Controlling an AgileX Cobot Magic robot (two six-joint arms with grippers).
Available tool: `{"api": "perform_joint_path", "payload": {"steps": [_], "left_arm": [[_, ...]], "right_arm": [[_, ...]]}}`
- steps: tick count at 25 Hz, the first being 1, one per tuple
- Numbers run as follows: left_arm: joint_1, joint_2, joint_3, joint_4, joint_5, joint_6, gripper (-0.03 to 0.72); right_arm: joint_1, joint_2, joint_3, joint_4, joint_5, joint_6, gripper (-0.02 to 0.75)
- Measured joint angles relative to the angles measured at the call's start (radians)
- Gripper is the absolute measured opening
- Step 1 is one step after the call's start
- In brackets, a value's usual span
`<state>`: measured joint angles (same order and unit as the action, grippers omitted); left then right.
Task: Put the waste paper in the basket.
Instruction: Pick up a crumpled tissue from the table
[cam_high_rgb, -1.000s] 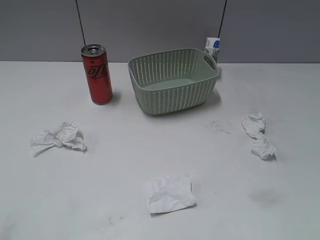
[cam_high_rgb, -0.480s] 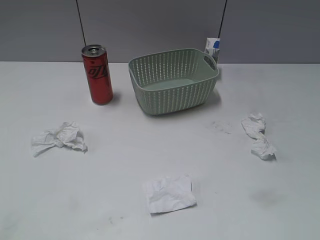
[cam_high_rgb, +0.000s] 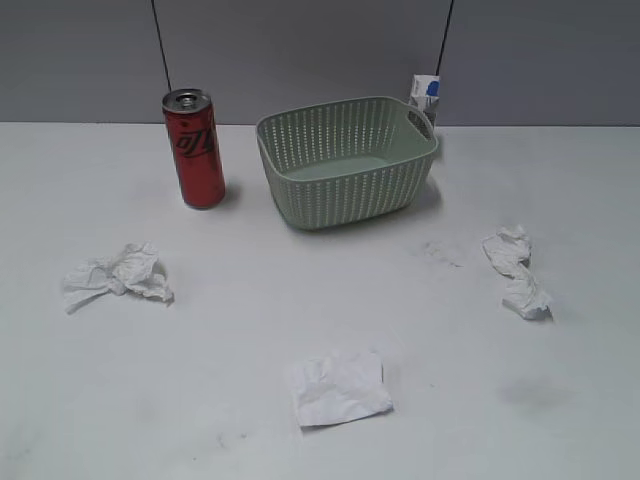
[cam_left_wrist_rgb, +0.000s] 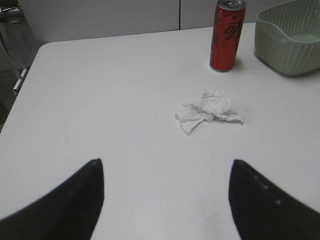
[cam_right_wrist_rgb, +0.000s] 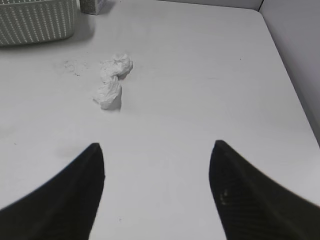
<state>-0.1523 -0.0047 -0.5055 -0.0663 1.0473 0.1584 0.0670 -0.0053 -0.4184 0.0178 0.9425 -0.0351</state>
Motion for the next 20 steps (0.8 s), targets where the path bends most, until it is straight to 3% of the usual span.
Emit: {"api": "perform_joint_path", "payload": {"steps": [10,20], "left_arm": [[0.0,0.012,-0.01,0.0,-0.017,0.0,0.59],[0.0,0.278,-0.057,-0.001,-0.331,0.0,0.59]], "right_arm": [[0.0,0.0,0.0,0.0,0.0,0.0,0.498],[0.0,0.0,0.0,0.0,0.0,0.0,0.498]]}}
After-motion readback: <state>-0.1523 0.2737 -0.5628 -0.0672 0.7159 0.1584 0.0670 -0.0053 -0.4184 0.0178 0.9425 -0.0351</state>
